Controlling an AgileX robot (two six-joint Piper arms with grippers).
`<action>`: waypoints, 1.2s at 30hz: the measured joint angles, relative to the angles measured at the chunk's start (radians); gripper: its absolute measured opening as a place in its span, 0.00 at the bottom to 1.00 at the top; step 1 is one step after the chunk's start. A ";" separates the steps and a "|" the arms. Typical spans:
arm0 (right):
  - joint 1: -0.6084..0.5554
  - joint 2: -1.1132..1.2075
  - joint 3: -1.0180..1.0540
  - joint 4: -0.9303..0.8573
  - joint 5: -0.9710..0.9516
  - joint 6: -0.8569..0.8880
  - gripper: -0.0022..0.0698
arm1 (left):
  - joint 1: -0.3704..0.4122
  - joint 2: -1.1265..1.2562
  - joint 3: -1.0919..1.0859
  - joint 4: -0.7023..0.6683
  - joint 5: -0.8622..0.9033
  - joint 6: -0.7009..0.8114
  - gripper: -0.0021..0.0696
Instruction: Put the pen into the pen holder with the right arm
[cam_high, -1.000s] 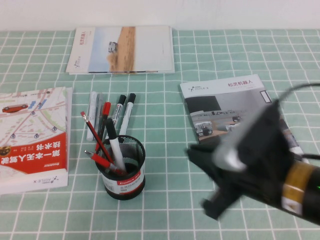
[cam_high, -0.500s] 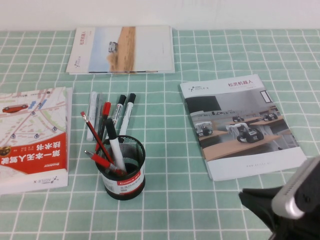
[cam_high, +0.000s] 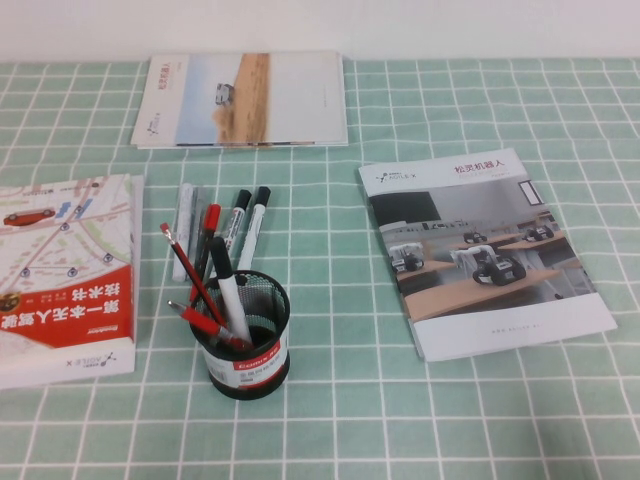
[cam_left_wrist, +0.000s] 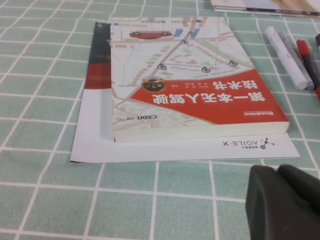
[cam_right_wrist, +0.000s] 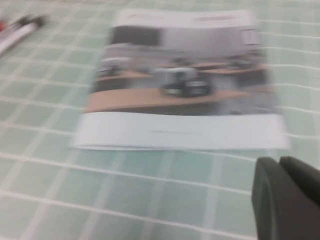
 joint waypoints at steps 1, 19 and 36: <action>-0.030 -0.047 0.028 0.000 0.000 0.000 0.00 | 0.000 0.000 0.000 0.000 0.000 0.000 0.02; -0.110 -0.470 0.058 0.044 0.360 0.000 0.01 | 0.000 0.000 0.000 0.002 0.000 0.000 0.02; -0.110 -0.472 0.058 0.273 0.374 -0.283 0.00 | 0.000 0.000 0.000 0.004 0.000 0.000 0.02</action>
